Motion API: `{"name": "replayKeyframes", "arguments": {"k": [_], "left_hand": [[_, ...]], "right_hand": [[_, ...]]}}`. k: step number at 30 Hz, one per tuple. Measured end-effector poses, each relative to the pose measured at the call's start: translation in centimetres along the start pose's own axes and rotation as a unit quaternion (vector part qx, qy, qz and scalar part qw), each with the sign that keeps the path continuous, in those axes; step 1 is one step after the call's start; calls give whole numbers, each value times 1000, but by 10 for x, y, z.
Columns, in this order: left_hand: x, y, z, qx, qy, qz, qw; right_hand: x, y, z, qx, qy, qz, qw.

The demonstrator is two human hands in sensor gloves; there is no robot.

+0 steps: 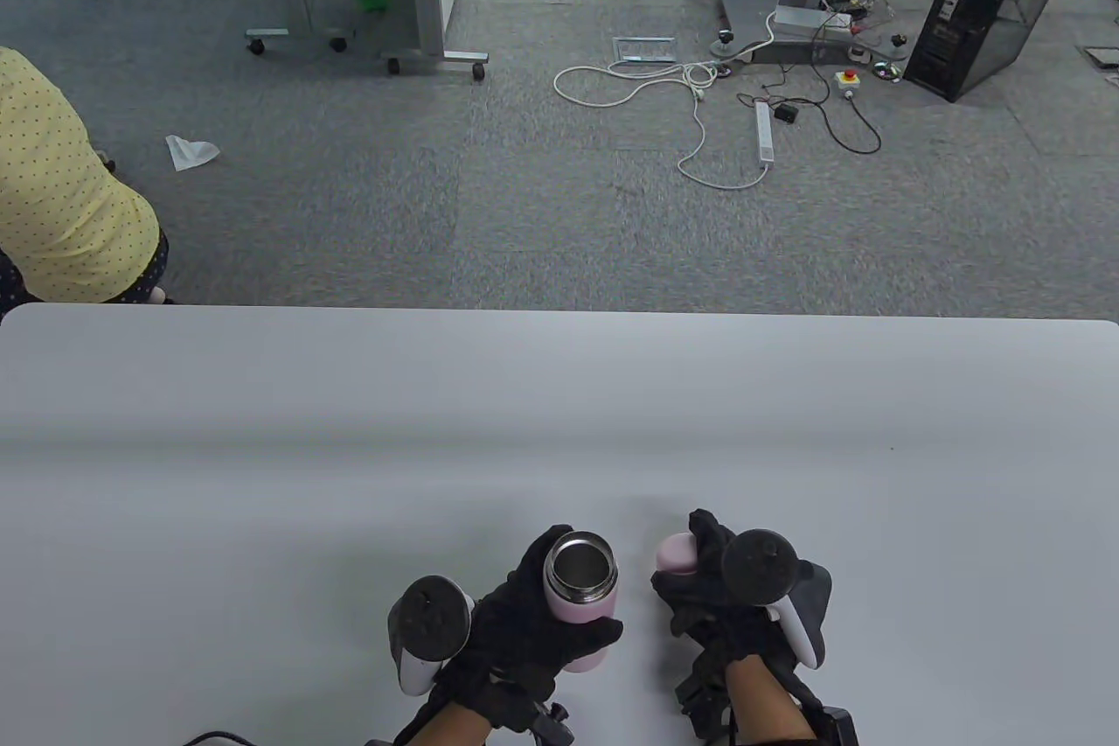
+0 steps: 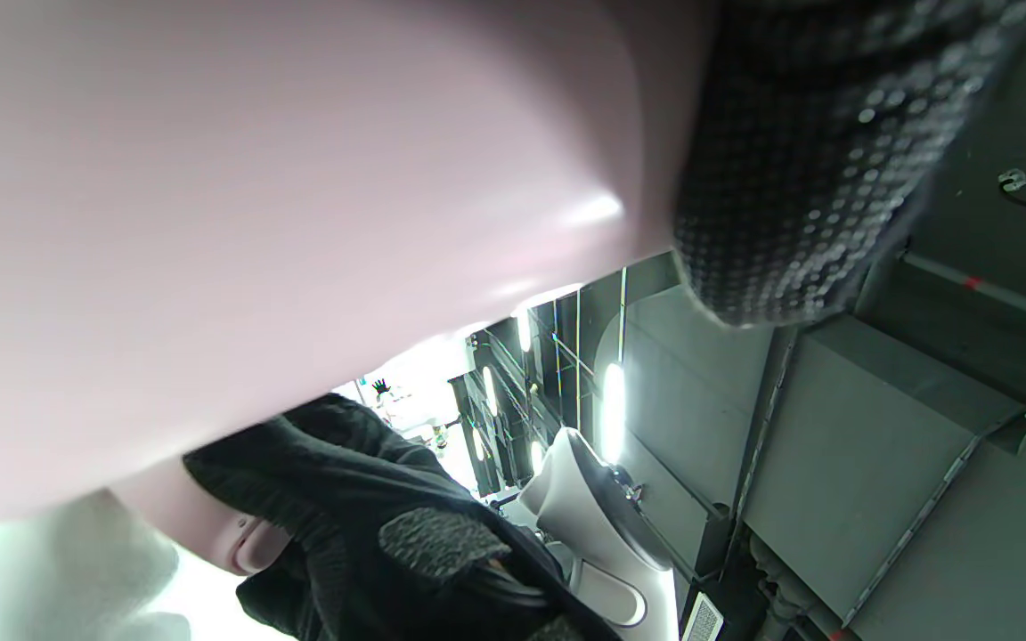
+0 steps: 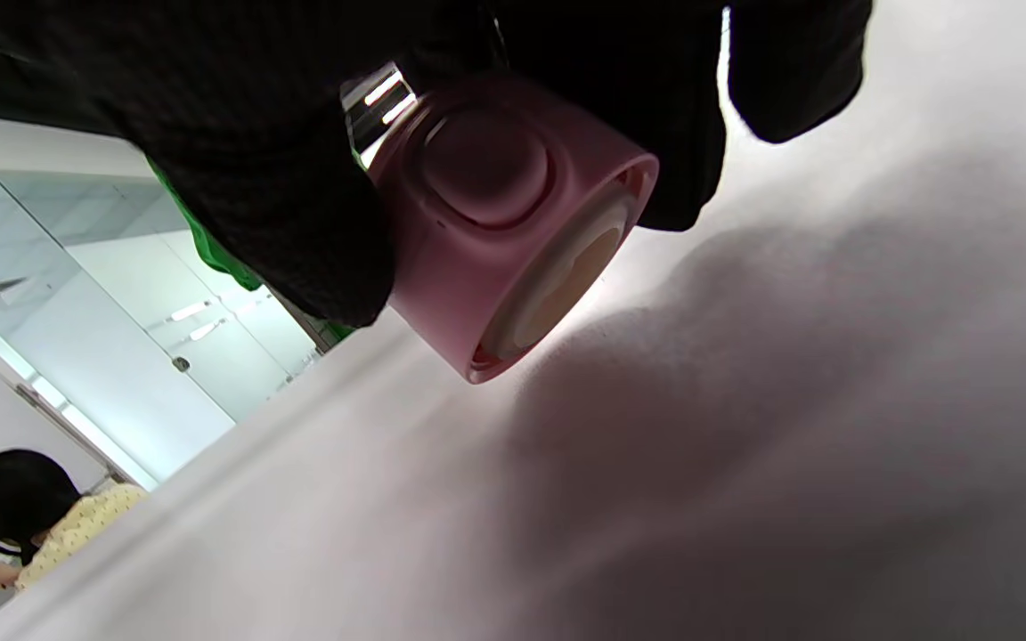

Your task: Open thermos by twisting cap

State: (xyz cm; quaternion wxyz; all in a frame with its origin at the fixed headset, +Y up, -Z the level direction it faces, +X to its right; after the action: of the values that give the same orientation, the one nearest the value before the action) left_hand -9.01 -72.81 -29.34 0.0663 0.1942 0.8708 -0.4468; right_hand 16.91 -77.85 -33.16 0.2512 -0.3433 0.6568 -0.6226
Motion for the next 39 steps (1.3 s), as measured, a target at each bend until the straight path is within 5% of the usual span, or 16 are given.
{"name": "replayKeyframes", "arguments": {"k": [25,39], "left_hand": [[2,-2,2,6,3,-3,1000],[13,3,2,8,6,-23,1000]], "right_hand": [[8,0,-2,0,-54,-41,998],[-18,-7,-32,-47,-29,8,998]]}}
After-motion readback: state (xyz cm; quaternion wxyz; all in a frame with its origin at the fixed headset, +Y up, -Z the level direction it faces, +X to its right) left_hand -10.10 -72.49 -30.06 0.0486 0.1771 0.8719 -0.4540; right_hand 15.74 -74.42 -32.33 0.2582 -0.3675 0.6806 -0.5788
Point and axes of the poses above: the tracker on the back of each hand, its own z axis roughly to the little-finger side, its own y axis roughly from the wrist to the fingertips, x = y × z, the point moved 4 cm from there along y, roughly from the wrist to the fingertips, and after that the axes turned 14 degrees about -x, right-handed, at the moved point
